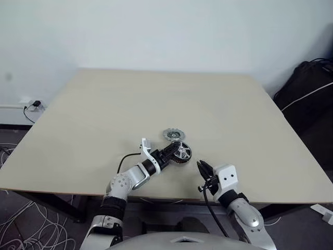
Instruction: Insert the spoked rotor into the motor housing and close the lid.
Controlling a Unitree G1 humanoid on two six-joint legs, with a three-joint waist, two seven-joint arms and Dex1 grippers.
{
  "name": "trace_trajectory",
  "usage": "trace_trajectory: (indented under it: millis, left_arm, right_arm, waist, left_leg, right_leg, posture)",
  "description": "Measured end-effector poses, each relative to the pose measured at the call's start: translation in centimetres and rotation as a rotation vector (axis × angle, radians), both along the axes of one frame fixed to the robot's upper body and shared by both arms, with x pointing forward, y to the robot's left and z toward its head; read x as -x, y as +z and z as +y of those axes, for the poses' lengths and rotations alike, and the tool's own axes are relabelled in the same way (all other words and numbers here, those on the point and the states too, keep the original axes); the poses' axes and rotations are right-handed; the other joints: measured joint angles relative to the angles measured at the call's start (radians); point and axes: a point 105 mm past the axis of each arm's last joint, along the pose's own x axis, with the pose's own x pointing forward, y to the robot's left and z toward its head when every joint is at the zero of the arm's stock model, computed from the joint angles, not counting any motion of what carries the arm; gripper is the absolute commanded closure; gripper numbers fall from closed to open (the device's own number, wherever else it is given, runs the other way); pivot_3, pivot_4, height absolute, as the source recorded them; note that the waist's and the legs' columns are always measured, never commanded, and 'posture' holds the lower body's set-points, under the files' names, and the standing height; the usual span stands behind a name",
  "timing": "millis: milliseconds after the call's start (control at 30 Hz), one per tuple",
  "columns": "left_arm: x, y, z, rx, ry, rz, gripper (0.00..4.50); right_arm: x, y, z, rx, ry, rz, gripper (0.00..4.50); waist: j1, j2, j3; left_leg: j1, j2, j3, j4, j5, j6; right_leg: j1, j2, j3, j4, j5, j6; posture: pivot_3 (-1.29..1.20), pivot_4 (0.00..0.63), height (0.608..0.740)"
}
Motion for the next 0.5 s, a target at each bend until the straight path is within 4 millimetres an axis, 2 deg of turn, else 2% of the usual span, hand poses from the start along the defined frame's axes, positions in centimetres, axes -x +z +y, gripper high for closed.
trace_trajectory:
  millis: [267,500]
  left_arm:
    - [-0.3,0.9,1.2,-0.048,0.072,-0.053,0.84]
    - [-0.6,0.9,2.4,-0.172,0.139,-0.112,0.84]
  right_arm:
    - [-0.8,0.5,0.2,0.001,0.014,-0.019,4.08]
    - [-0.8,0.3,0.3,0.000,0.024,-0.005,4.08]
  waist:
    - [0.004,0.000,0.000]
    - [0.004,0.001,-0.001]
  left_leg:
    - [-0.008,0.000,0.000,0.000,0.003,0.004]
    - [-0.011,-0.001,0.000,0.000,0.003,0.004]
  right_leg:
    - [-0.004,0.000,0.000,-0.001,0.000,-0.001]
    - [-0.005,0.000,0.000,-0.001,0.000,-0.001]
  posture:
    - [0.00,0.000,0.740]
    - [0.00,0.000,0.740]
